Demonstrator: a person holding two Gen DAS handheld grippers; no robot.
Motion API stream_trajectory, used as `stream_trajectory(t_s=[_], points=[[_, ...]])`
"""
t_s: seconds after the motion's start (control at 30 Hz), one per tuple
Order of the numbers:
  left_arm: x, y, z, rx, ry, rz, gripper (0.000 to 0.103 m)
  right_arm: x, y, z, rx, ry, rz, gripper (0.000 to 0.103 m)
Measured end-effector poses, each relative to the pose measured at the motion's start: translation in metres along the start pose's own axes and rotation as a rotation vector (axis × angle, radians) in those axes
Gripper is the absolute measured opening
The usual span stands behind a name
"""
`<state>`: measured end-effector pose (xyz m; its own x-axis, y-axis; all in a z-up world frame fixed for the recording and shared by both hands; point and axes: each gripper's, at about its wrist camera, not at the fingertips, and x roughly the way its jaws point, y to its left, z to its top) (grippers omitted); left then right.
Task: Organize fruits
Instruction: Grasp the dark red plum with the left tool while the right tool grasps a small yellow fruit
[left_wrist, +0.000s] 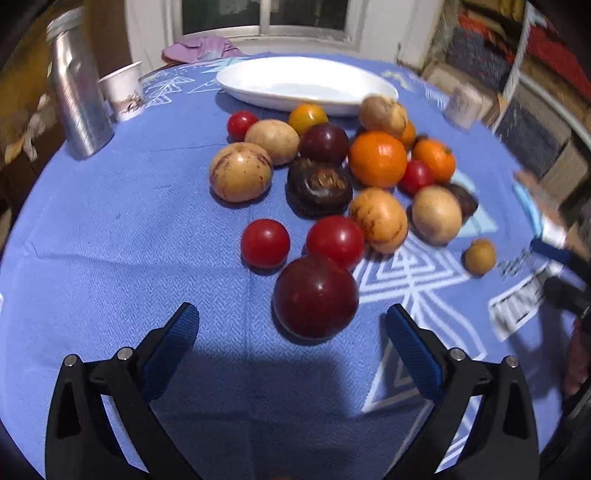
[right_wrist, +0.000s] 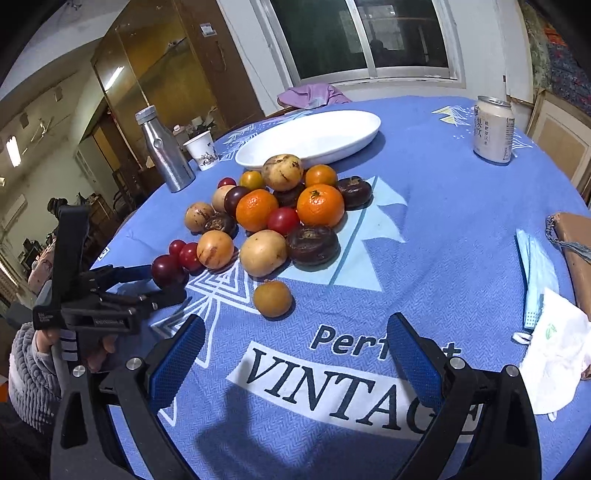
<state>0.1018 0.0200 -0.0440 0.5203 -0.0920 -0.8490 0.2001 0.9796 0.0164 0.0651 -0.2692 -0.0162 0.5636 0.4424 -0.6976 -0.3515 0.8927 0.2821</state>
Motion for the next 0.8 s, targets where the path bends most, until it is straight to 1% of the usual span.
stream_trajectory(t_s=[0.03,0.1,0.17,0.23,0.27,0.3,0.33,0.37,0.4,0.43,0.47,0.53,0.6,0.7,0.73,0.8], points=[[-0.001,-0.003,0.000,0.012,-0.002,0.016,0.099,0.000,-0.001,0.000,0.003,0.004,-0.002,0.100],[-0.002,0.002,0.000,-0.007,-0.004,-0.007,0.099,0.002,-0.002,-0.001,0.012,0.014,-0.002,0.100],[-0.003,0.004,-0.001,-0.022,-0.008,0.012,0.099,0.004,-0.004,-0.001,0.023,0.018,0.004,0.100],[-0.009,0.005,0.001,-0.033,-0.051,-0.009,0.099,0.003,-0.006,-0.001,0.034,0.018,0.008,0.100],[-0.013,0.004,0.001,-0.030,-0.074,-0.019,0.094,0.003,-0.007,-0.001,0.038,0.017,0.007,0.100],[-0.016,0.002,0.002,-0.017,-0.091,-0.016,0.087,0.003,-0.007,-0.001,0.039,0.017,0.007,0.100],[-0.018,-0.002,0.003,0.013,-0.098,-0.008,0.073,0.003,-0.007,-0.001,0.038,0.020,0.008,0.100],[-0.017,-0.005,0.003,0.031,-0.094,-0.006,0.068,0.003,-0.006,-0.002,0.035,0.021,0.007,0.100],[-0.016,-0.007,0.004,0.035,-0.093,-0.010,0.068,0.004,-0.006,-0.002,0.032,0.023,0.006,0.100],[-0.015,-0.008,0.003,0.035,-0.092,-0.024,0.064,0.003,-0.005,-0.002,0.027,0.023,0.006,0.100],[-0.016,-0.008,0.004,0.032,-0.094,-0.042,0.057,0.003,-0.004,-0.002,0.024,0.023,0.006,0.100],[-0.021,-0.005,0.005,0.017,-0.126,-0.064,0.055,0.003,-0.003,-0.001,0.017,0.025,0.006,0.100],[-0.021,-0.005,0.006,0.023,-0.132,-0.083,0.047,0.005,-0.001,-0.001,0.005,0.033,0.006,0.099],[-0.020,-0.005,0.005,0.022,-0.135,-0.085,0.041,0.007,0.006,0.000,-0.026,0.045,0.006,0.092],[-0.022,-0.003,0.004,0.014,-0.139,-0.091,0.038,0.008,0.008,0.000,-0.037,0.052,0.008,0.087],[-0.022,0.002,0.002,-0.004,-0.137,-0.119,0.038,0.012,0.013,0.001,-0.056,0.068,0.012,0.079]])
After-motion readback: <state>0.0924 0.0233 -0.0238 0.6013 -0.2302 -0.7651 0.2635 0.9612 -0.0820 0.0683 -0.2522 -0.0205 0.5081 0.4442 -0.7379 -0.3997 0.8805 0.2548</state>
